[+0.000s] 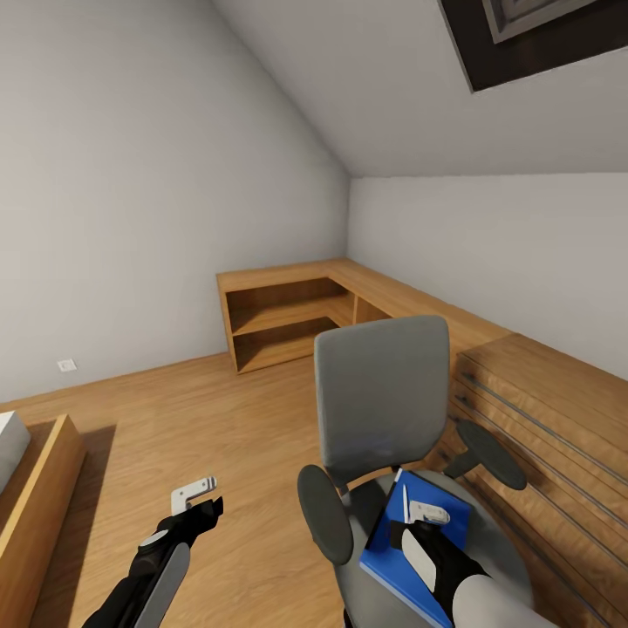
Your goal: In the bedroom, organize the workspace by keeping the computer under the desk, ensuring the monitor is on the desk, placing the keyboard on the desk next to the monitor, placing the mouse on the desk next to the keyboard, moving the folder from the swivel chair onto the desk next to the mouse, stacking the notebook on top of the folder with the pen on top of the notebook, and positioning the swivel chair next to the desk.
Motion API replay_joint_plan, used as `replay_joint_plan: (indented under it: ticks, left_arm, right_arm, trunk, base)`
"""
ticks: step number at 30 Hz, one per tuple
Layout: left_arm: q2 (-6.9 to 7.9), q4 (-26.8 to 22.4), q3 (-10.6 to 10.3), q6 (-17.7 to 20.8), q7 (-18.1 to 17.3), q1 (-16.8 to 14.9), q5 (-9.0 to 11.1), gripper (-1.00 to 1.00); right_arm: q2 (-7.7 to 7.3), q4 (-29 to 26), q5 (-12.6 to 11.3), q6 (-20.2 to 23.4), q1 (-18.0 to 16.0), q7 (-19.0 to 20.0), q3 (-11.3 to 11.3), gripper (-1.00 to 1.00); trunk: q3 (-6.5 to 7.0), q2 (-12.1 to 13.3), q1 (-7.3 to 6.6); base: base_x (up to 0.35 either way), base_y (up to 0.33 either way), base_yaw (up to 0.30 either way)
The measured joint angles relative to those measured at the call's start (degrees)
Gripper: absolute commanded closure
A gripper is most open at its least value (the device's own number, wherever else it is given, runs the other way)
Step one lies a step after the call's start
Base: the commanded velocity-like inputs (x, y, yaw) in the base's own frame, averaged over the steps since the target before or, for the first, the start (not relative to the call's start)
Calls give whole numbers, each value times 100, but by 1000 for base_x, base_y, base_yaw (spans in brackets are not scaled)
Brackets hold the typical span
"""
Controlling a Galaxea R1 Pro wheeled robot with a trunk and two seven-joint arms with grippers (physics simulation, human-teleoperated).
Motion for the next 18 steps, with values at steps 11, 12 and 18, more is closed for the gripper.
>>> replay_joint_plan:
  ticks: [11, 12, 18]
  left_arm:
    - [0, 0, 0, 6, -15, 0, 2, -100]
    - [0, 0, 0, 7, -18, 0, 3, -100]
    - [0, 0, 0, 8, -26, 1, 1, -100]
  right_arm:
    - [3, 0, -9, -3, 0, -5, 1, 100]
    - [4, 0, -9, -3, 0, -5, 1, 100]
    - [5, 0, -13, -4, 0, -4, 1, 100]
  trunk:
    - [0, 0, 0]
    - [0, 0, 0]
    - [0, 0, 0]
  base:
    - [0, 0, 0]
    - [0, 0, 0]
    - [0, 0, 0]
